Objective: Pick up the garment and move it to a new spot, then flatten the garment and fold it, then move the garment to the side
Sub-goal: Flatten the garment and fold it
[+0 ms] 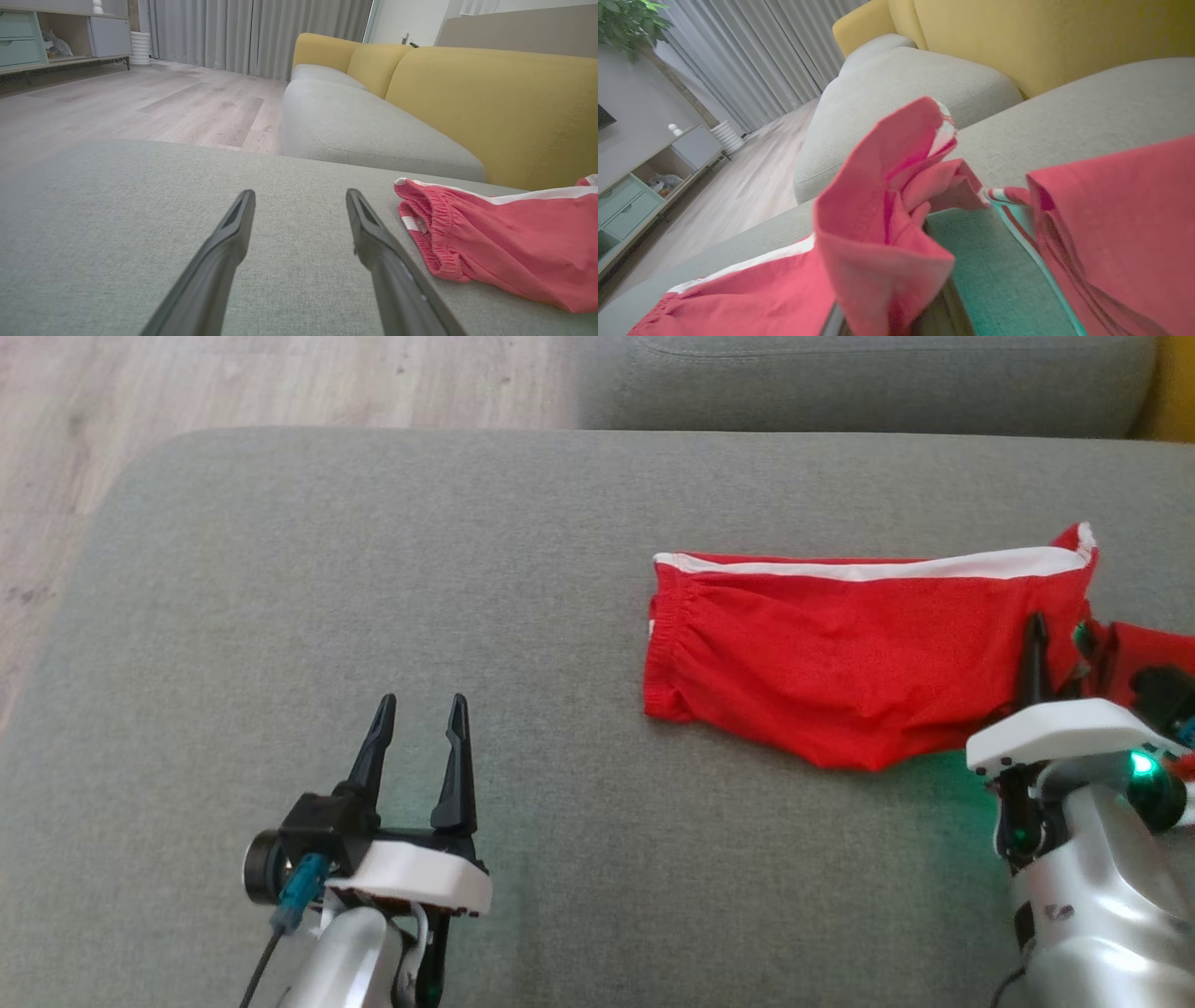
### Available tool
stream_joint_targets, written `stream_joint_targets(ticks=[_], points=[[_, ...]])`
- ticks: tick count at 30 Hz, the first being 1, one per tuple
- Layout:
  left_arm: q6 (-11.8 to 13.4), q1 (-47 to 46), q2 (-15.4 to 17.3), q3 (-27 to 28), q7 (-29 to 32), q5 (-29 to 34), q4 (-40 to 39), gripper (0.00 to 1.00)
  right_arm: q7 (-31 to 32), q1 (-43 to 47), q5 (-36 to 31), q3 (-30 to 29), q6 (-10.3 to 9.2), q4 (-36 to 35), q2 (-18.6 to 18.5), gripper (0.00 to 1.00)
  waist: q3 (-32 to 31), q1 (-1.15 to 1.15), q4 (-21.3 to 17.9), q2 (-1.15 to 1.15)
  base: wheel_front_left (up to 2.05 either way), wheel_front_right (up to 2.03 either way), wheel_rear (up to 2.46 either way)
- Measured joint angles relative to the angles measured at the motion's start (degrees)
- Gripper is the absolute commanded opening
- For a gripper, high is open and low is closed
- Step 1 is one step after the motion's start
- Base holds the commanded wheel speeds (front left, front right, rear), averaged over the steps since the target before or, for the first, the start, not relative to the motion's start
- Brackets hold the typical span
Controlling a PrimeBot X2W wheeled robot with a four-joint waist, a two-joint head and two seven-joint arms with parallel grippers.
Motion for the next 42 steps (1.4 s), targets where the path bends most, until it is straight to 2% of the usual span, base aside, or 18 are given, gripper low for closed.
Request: stream_joint_targets(ticks=[7,17,27,36,37,38,42], points=[[0.00,0.01,0.00,-0.11,0.00,-0.02,0.54,1.00,-0.15,-0.53,1.05,4.36,0.00,-2.90,0.22,0.00,-0.38,0.00,1.93,0.00,0.00,0.00,0.00],[0.01,0.01,0.00,-0.40,0.00,-0.03,1.09,1.00,0.16,-4.44,7.04,18.13,0.00,-4.31,0.52,0.00,-1.18,0.00,5.63,0.00,0.00,0.00,0.00],[0.05,0.01,0.01,-0.96,0.00,-0.56,1.23,1.00,1.98,-7.19,9.31,34.33,0.00,1.69,0.53,0.00,-0.90,0.00,9.85,0.00,0.00,0.00,0.00],[0.48,0.01,0.01,-0.92,0.00,-0.63,1.10,1.00,1.97,-7.25,11.27,43.48,0.00,7.47,0.53,0.00,-0.08,0.00,9.77,0.00,0.00,0.00,0.00],[0.47,0.01,0.01,-0.92,0.00,-0.63,1.10,1.00,1.98,-7.25,11.27,44.64,0.00,8.04,0.53,0.58,-0.05,0.00,9.55,0.00,0.00,0.00,0.00],[0.47,0.01,0.01,-0.92,0.00,-0.63,1.10,1.00,2.08,-7.26,11.23,46.09,0.00,8.58,0.53,1.00,-0.05,0.00,9.30,0.00,0.00,0.00,0.00],[0.47,-0.01,0.01,-0.90,0.00,-0.62,1.12,1.00,2.22,-7.27,10.99,50.98,0.00,9.40,0.53,1.00,-0.42,0.00,8.26,0.00,0.00,0.00,0.00]])
